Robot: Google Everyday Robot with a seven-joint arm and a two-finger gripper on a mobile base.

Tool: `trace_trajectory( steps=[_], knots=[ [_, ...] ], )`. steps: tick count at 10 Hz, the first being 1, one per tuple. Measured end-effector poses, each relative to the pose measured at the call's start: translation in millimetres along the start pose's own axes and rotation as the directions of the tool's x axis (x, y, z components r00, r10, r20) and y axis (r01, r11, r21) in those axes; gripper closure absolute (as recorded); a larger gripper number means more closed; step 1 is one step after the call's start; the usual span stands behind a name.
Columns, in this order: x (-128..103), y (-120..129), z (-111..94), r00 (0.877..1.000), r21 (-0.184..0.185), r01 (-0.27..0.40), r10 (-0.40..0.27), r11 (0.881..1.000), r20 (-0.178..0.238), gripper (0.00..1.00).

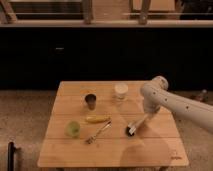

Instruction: Wipe table surface with brush

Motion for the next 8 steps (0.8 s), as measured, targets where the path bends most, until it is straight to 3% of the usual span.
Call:
trace_trajectory(
  steps=[2, 5, 8],
  knots=[
    [16.2, -5.8, -3.5, 0.999, 0.005, -0.033, 0.033, 0.999, -0.035, 0.96],
    [35.8, -40.1, -5.4, 0.996, 0.026, -0.046, 0.048, 0.999, -0.074, 0.96],
    [19.6, -63.5, -9.6, 0.998, 0.048, 0.001, 0.002, 0.999, -0.06, 0.96]
  ],
)
